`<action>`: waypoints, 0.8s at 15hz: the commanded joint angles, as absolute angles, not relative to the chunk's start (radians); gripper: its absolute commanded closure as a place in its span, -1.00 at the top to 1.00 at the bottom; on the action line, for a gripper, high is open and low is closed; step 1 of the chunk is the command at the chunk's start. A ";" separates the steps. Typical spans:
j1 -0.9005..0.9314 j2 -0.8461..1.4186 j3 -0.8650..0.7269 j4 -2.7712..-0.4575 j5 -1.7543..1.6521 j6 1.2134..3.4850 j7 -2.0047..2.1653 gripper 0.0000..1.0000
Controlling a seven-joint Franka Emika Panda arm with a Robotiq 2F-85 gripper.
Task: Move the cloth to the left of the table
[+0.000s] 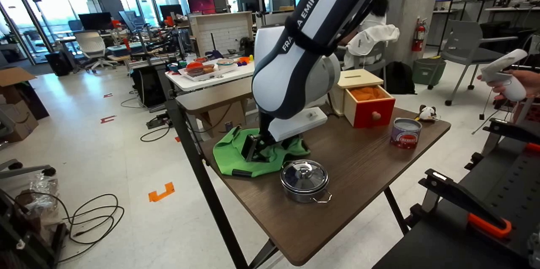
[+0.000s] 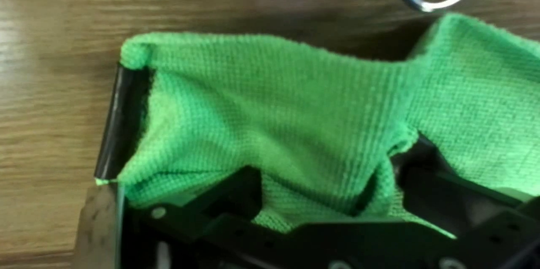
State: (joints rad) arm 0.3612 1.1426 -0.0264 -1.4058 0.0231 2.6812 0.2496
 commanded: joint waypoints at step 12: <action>0.357 0.970 0.025 -1.526 0.022 2.660 0.256 1.00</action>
State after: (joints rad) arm 0.3678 1.0876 0.0048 -1.4088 0.0233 2.6618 0.2572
